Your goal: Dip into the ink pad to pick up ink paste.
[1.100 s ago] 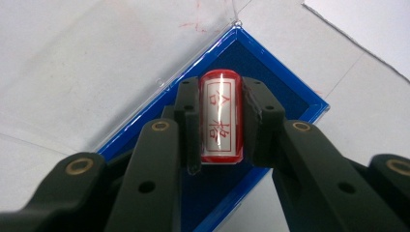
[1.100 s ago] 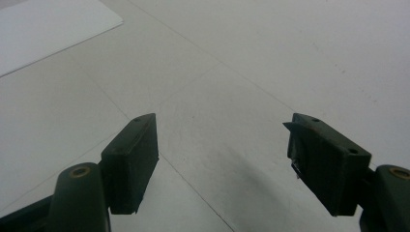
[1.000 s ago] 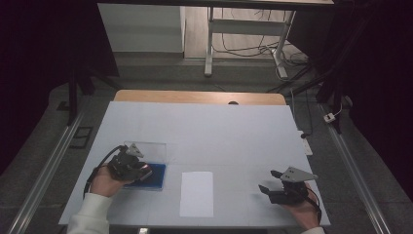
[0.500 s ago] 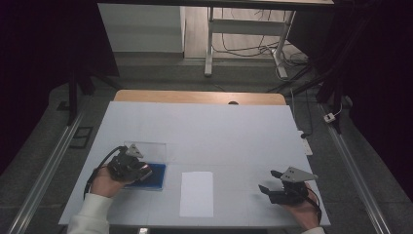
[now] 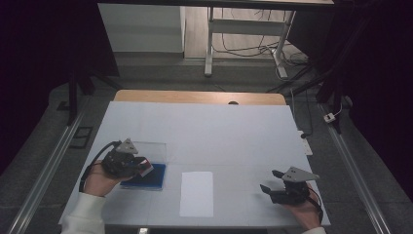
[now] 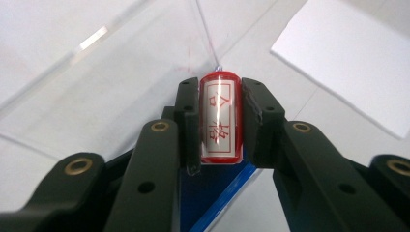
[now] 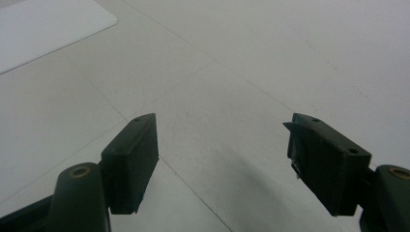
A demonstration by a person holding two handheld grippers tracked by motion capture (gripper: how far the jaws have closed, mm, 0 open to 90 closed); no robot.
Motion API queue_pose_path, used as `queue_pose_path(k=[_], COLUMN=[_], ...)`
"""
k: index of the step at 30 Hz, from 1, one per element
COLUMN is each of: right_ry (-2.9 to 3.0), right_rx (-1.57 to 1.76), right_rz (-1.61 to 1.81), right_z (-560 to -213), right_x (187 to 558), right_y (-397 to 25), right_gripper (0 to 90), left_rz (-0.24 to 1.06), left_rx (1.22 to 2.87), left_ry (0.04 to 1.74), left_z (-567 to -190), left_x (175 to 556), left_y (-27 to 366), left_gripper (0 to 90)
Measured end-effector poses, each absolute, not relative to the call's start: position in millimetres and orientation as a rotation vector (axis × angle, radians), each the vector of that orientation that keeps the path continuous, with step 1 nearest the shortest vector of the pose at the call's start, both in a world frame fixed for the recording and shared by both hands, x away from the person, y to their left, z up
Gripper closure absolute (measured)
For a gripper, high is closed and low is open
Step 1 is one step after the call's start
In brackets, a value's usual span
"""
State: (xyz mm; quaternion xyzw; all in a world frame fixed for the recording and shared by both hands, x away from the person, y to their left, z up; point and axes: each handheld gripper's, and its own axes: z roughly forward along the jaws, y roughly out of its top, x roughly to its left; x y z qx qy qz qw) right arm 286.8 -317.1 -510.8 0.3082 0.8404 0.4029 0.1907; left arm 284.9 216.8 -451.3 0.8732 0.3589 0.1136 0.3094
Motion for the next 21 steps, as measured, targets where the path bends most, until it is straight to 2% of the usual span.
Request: queue_pose_path(k=[6, 21], right_ry=[2.353, 2.348], right_rx=[0.867, 0.859], right_rz=[1.132, 1.137], right_z=[-510.4, -510.5], right_x=[285.3, 285.2], right_y=[-317.3, -318.0], right_gripper=[26.1, 26.6], left_rz=[0.337, 0.323], left_rx=[2.273, 2.196], left_ry=[0.962, 0.934], left_z=[-444.5, -439.8], left_x=[280.9, 278.7], left_y=[217.0, 212.5], left_gripper=[70.5, 70.5])
